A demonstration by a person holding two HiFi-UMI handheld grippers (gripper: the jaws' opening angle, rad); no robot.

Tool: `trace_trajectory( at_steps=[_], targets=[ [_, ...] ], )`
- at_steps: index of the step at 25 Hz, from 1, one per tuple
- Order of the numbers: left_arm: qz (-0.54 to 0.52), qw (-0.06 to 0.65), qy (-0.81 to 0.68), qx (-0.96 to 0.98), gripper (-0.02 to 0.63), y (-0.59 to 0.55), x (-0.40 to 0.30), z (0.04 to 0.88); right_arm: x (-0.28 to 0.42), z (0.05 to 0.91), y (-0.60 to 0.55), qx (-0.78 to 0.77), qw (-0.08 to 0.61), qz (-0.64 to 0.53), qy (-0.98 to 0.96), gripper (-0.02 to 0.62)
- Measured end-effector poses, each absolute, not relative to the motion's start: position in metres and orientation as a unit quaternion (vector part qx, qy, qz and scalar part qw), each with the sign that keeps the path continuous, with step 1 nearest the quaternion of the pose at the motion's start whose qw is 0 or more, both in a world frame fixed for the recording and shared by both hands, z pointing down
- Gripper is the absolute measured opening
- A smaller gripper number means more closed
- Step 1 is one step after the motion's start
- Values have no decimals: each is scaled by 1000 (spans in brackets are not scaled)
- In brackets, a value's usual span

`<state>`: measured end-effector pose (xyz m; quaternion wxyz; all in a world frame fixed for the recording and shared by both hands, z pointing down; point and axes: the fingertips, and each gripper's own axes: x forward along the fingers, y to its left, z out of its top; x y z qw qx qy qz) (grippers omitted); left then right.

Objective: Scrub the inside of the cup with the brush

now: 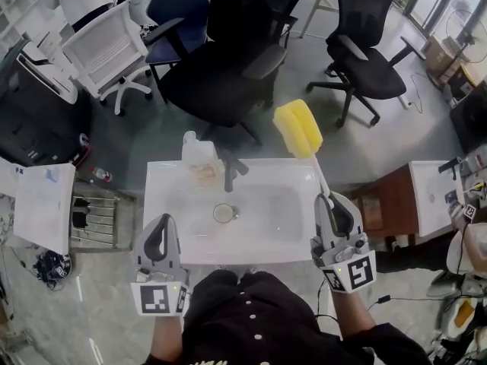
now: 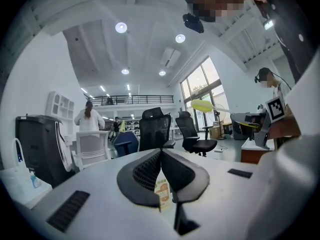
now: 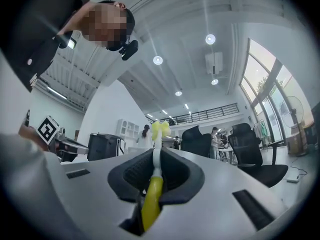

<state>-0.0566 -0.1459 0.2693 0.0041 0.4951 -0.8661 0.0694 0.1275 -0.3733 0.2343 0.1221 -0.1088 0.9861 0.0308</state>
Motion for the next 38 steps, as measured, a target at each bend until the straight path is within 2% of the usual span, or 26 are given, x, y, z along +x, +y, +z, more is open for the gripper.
trace_trajectory(
  at_steps=[10, 16, 20, 25, 32, 38],
  targets=[
    [86, 14, -831, 549, 28, -163, -64, 296, 112, 229, -349, -70, 126, 71, 987, 51],
    [145, 26, -780, 609, 28, -180, -70, 341, 101, 246, -341, -25, 75, 128, 989, 50],
    [196, 40, -741, 641, 28, -183, -80, 389, 87, 278, -322, 30, 5, 169, 985, 50],
    [220, 78, -701, 673, 28, -184, -96, 453, 72, 347, -289, 116, -128, 232, 957, 50],
    [283, 111, -633, 712, 28, -183, -109, 548, 53, 448, -274, 219, -275, 287, 891, 51],
    [336, 131, -552, 752, 36, -194, -95, 615, 37, 513, -288, 290, -363, 325, 824, 50]
  ],
)
